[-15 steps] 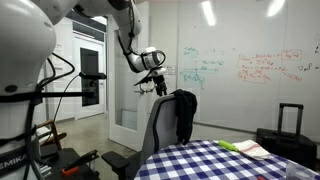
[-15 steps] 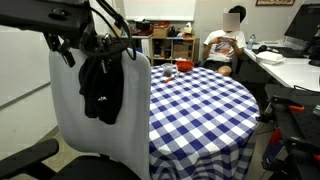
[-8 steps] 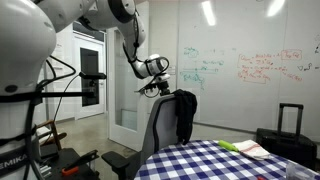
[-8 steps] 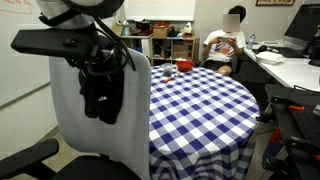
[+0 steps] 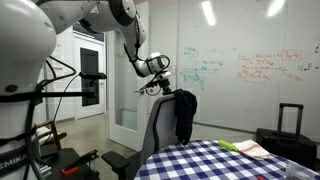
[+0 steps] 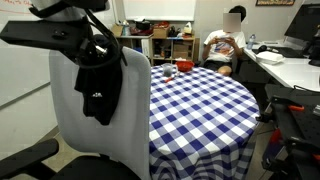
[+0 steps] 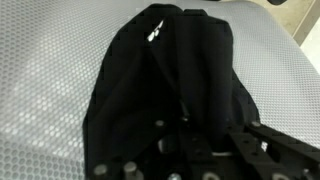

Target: Pick up the cloth from the chair and put it on the table

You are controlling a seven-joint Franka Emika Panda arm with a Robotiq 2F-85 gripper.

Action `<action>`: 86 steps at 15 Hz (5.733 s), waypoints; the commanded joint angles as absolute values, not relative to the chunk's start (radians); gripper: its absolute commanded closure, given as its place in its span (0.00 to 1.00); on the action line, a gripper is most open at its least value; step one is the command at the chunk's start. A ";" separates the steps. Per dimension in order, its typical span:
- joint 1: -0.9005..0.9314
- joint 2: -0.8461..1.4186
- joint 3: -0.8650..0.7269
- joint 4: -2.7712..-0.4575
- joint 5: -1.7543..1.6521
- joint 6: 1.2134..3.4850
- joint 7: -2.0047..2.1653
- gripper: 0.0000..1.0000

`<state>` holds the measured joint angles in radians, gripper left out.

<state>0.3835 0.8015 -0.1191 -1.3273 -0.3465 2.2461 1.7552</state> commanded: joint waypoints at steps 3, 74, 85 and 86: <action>0.385 0.771 -0.118 -1.267 -0.343 2.208 1.743 0.99; 0.048 0.146 -0.155 -2.436 -0.507 2.691 2.469 0.99; 0.114 0.597 -0.285 -1.966 -0.487 2.564 2.678 0.99; 0.111 0.629 -0.287 -1.944 -0.469 2.554 2.678 0.99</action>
